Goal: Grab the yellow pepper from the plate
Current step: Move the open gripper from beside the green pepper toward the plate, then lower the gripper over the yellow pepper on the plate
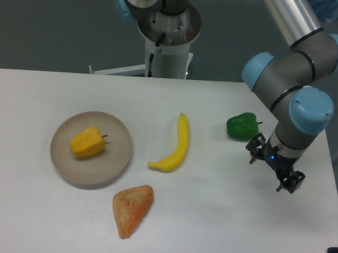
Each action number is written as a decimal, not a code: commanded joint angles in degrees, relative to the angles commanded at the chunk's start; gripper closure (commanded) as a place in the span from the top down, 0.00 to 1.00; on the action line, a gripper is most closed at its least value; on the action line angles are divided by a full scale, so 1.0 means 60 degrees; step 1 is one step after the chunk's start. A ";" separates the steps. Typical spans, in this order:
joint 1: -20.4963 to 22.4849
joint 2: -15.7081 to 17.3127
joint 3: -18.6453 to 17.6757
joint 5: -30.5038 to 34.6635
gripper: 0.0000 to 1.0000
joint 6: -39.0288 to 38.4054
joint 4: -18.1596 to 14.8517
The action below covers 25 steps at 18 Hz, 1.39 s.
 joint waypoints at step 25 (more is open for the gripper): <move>-0.5286 0.1816 -0.2432 -0.0073 1.00 -0.5096 0.0015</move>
